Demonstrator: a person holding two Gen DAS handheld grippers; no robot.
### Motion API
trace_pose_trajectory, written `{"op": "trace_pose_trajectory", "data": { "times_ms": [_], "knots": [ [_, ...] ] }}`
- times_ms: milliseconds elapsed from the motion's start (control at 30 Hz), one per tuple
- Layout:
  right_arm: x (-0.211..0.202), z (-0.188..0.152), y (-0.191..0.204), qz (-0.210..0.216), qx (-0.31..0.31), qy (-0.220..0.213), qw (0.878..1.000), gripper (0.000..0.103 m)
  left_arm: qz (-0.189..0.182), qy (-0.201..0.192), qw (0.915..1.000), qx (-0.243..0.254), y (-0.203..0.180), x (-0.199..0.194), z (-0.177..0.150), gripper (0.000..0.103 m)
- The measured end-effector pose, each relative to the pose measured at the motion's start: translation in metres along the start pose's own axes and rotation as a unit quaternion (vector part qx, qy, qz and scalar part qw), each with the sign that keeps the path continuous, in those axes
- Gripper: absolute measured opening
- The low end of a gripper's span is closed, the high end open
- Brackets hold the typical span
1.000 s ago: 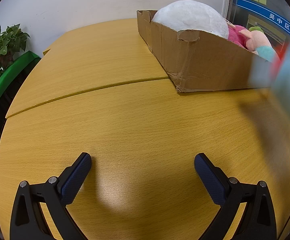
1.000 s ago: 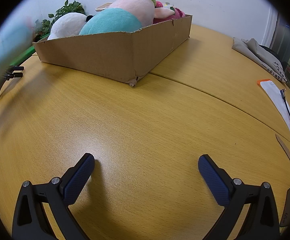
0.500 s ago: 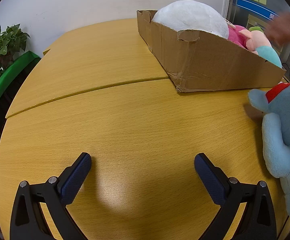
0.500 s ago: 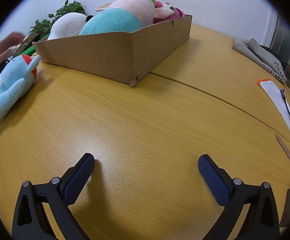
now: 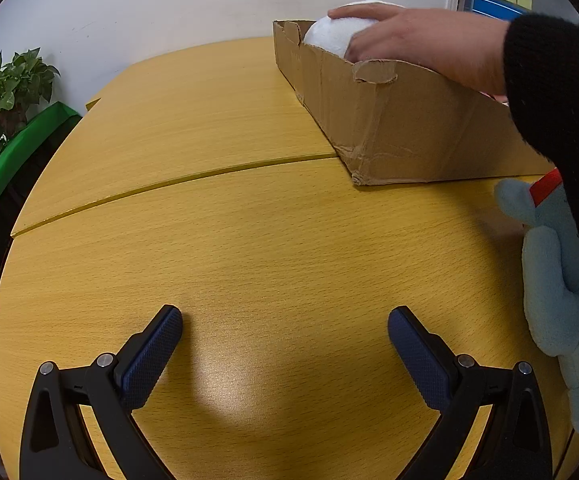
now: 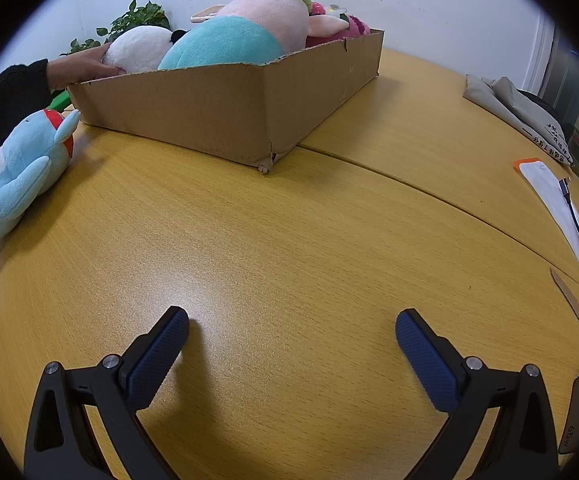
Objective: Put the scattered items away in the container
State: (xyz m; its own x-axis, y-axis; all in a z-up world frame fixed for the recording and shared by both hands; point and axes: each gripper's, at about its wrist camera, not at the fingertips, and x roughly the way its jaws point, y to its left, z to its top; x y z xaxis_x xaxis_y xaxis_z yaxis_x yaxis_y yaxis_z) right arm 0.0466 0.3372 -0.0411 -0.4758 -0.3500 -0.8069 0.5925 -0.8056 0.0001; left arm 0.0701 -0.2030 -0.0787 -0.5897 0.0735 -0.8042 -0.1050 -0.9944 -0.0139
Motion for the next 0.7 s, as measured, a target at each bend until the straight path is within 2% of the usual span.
{"op": "trace_pose_trajectory", "data": {
  "times_ms": [700],
  "knots": [
    [-0.0003,-0.0003,0.0002,0.0,0.0,0.0,1.0,0.103,0.0,0.0,1.0,0.0,0.0005,-0.0001,0.0006,0.103]
  ]
}}
